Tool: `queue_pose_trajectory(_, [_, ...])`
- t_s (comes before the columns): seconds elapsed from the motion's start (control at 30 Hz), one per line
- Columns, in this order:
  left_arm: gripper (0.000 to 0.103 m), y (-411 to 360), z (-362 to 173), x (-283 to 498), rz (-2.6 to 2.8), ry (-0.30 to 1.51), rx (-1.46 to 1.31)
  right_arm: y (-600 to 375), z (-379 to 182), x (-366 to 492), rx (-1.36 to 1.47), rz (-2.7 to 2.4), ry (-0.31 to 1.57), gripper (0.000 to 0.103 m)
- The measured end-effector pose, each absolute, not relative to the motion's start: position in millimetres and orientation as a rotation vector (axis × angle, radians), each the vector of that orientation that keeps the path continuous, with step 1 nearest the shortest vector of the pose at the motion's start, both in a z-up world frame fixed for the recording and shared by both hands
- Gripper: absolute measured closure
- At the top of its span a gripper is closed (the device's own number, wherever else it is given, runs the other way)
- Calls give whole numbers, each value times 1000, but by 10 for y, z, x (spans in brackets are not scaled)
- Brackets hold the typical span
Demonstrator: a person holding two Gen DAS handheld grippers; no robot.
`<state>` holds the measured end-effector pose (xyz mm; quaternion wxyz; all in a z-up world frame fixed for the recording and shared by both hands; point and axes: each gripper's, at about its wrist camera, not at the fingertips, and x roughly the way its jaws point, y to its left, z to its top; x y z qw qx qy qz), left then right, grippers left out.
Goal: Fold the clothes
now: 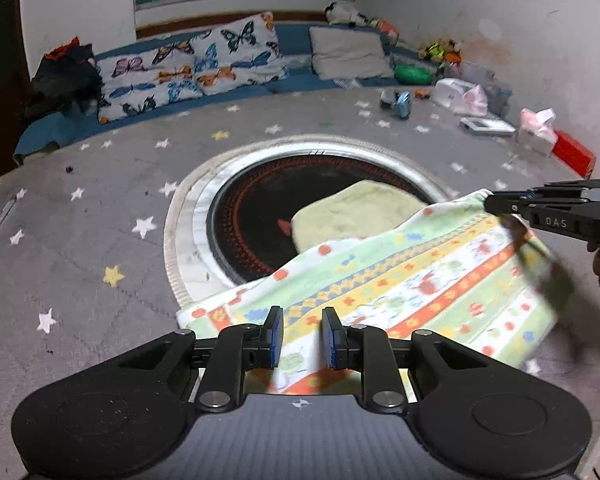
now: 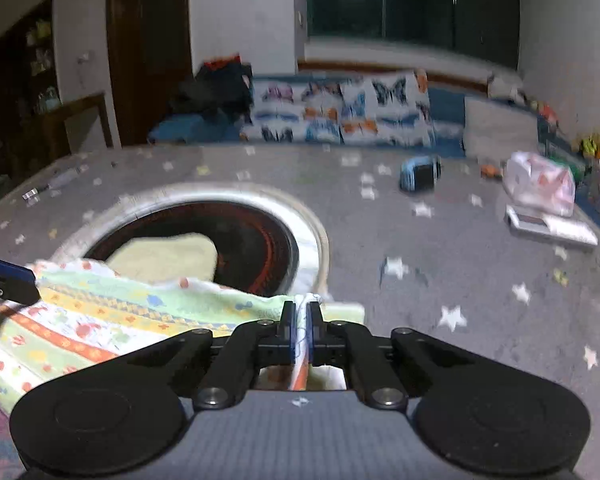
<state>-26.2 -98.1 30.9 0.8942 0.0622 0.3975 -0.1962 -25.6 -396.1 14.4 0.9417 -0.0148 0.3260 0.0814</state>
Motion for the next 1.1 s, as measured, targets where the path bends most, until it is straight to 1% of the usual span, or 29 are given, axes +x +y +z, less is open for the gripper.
queue_pose_trajectory(0.07, [79,-993,296,-234,-406,829,126,-3991,36,-196,-16,148,703,97])
queue_pose_trajectory(0.13, [79,-1021,319,-214,-412,825,122,-4018,45,-202,-3,138,693,90])
queue_pose_trajectory(0.23, [81,-1063,354,-183,-422,818,117,-4036,139,-238,7,118,669,88])
queue_pose_trajectory(0.43, [81,-1192,389,-74,-444,814,100,-3769,313,-218,-10,253,634,88])
queue_pose_trajectory(0.6, [81,-1284,256,132,-425,839,77,-3521,164,-20,6,325,692,88])
queue_pose_trajectory(0.67, [79,-1262,213,181,-412,850,68,-3511,56,56,23,316,728,88])
queue_pose_trajectory(0.77, [79,-1190,205,181,-402,856,37,-3560,21,70,49,313,738,88])
queue_pose_trajectory(1.0, [80,-1332,438,-250,-485,770,73,-3527,258,-284,3,374,694,86])
queue_pose_trajectory(1.1, [80,-1418,452,-484,-539,757,86,-3394,315,-472,-28,432,681,86])
